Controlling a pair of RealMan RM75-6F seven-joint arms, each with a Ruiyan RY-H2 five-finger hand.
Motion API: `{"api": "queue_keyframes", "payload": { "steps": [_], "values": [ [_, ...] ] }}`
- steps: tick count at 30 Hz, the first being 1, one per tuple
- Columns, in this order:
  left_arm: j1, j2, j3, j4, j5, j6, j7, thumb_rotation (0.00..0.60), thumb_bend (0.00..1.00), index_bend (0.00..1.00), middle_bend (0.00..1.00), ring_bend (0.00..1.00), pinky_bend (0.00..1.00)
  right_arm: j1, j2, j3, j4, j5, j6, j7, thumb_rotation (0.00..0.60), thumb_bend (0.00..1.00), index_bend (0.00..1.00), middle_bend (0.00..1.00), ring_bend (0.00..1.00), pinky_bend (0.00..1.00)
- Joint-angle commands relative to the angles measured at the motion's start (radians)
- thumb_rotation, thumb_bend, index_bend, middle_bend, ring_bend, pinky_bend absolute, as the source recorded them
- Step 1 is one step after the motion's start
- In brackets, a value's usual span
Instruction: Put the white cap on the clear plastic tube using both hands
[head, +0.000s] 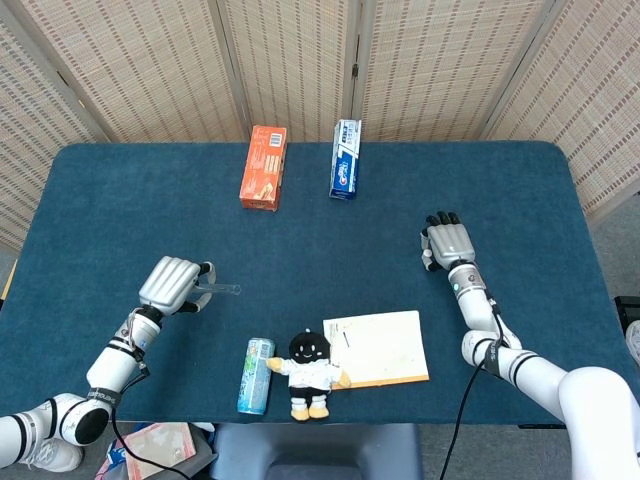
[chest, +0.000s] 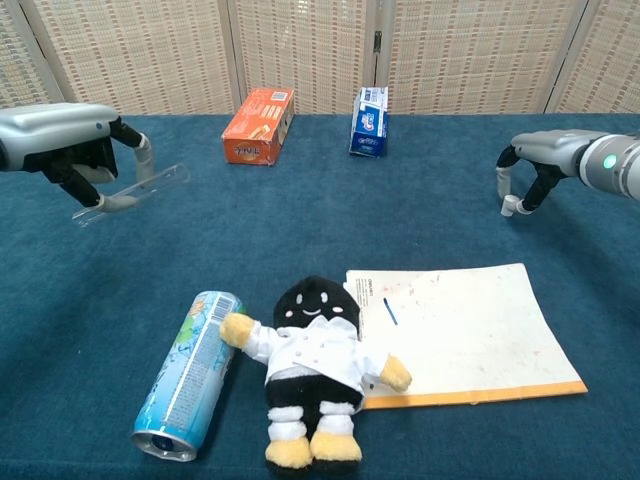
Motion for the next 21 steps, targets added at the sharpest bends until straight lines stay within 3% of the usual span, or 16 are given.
{"api": "queue_keyframes", "payload": {
  "steps": [1, 6, 10, 21],
  "values": [
    [0.0, -0.001, 0.0, 0.001, 0.0, -0.002, 0.0, 0.6, 0.36, 0.58, 1.0, 0.97, 1.0, -0.001, 0.0, 0.001, -0.003, 0.001, 0.002, -0.001, 0.6, 0.34, 0.48, 0.15, 0.0, 0.0],
    [-0.005, -0.001, -0.005, 0.007, -0.006, -0.011, -0.005, 0.6, 0.36, 0.58, 1.0, 0.97, 1.0, -0.009, 0.015, 0.008, -0.034, -0.02, 0.024, 0.015, 0.6, 0.37, 0.54, 0.18, 0.0, 0.0],
    [-0.014, 0.009, -0.021, 0.003, -0.026, -0.037, -0.035, 0.6, 0.36, 0.58, 1.0, 0.97, 1.0, -0.018, 0.066, 0.018, -0.121, -0.055, 0.062, 0.031, 0.6, 0.39, 0.58, 0.21, 0.0, 0.0],
    [-0.056, 0.032, -0.073, -0.03, -0.081, -0.104, -0.098, 0.6, 0.36, 0.58, 1.0, 0.97, 1.0, -0.05, 0.331, 0.095, -0.604, -0.154, 0.185, 0.097, 0.6, 0.45, 0.67, 0.29, 0.0, 0.0]
  ]
}}
